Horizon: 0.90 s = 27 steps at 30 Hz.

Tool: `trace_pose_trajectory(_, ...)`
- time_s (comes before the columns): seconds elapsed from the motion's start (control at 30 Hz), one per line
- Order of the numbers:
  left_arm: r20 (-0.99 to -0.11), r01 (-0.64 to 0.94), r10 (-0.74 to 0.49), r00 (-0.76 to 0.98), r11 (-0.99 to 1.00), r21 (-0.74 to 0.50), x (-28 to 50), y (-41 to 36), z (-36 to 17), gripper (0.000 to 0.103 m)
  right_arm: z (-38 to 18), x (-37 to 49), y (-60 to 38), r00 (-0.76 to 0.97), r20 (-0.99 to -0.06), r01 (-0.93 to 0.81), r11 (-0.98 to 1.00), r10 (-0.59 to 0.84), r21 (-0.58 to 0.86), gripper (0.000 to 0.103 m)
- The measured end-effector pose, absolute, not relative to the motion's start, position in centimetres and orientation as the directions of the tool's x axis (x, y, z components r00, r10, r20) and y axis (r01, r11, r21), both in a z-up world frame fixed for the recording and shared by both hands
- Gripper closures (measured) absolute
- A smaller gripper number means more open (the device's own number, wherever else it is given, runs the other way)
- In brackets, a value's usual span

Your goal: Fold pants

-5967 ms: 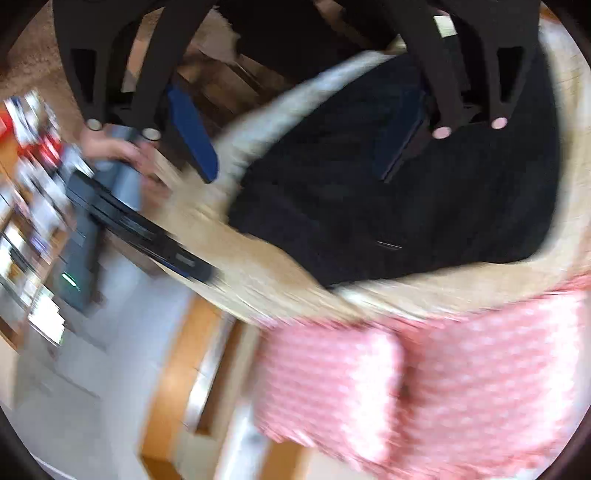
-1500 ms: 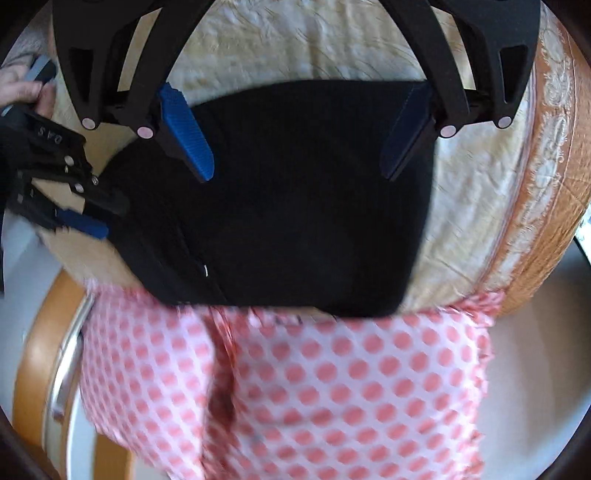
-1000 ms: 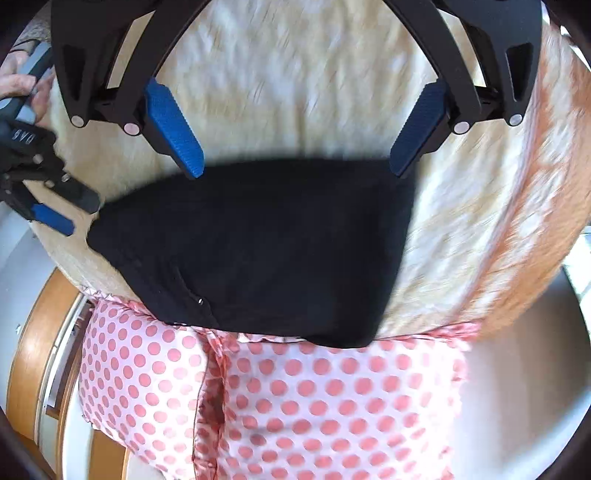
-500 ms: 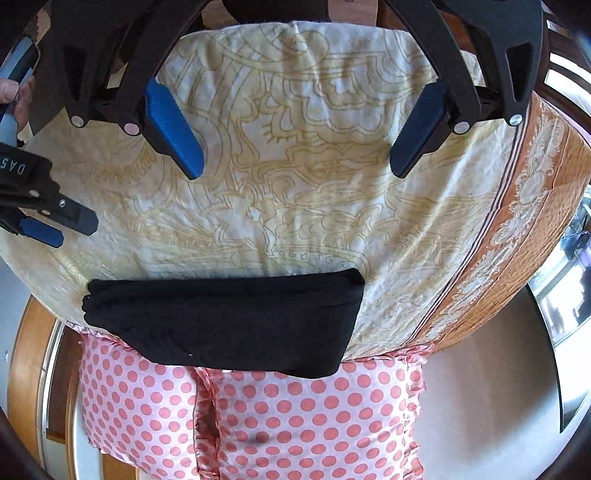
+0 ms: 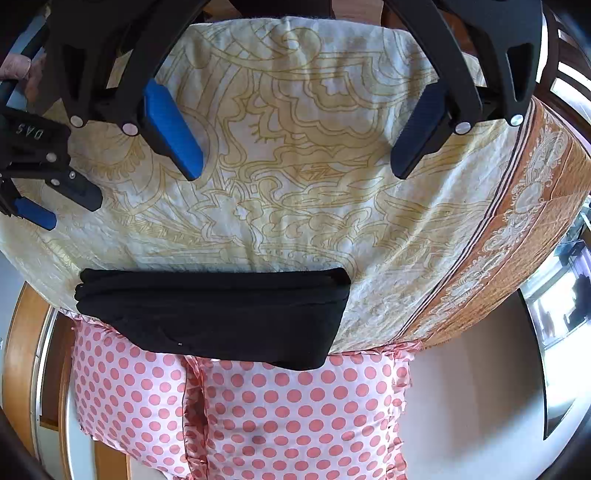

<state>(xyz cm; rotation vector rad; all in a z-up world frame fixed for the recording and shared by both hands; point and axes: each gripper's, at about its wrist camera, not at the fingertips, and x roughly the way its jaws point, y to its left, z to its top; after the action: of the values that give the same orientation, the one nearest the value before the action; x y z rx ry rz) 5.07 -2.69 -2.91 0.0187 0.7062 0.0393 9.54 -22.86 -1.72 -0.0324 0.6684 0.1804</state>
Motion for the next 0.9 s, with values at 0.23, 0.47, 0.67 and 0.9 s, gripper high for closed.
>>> trace_pose_trajectory(0.23, -0.642, -0.022, 0.036, 0.766, 0.999, 0.031, 5.01, -2.68, -2.99, 0.002, -1.94, 9.19, -22.90, 0.791, -0.595, -0.157, 0.987, 0.144, 0.030, 0.001)
trace_pose_trajectory(0.47, -0.639, -0.021, 0.036, 0.768, 0.999, 0.031, 4.91, -2.70, -3.07, 0.002, -1.92, 9.12, -22.98, 0.791, -0.595, -0.157, 0.987, 0.144, 0.030, 0.001)
trace_pose_trajectory(0.67, -0.639, -0.021, 0.037, 0.768, 0.999, 0.031, 4.91, -2.72, -3.06, 0.002, -1.92, 9.12, -22.95, 0.791, -0.595, -0.156, 0.987, 0.143, 0.030, 0.001)
trace_pose_trajectory(0.9, -0.639, -0.022, 0.037, 0.768, 0.999, 0.031, 4.91, -2.74, -3.06, 0.002, -1.93, 9.13, -22.95, 0.791, -0.595, -0.156, 0.987, 0.143, 0.030, 0.001)
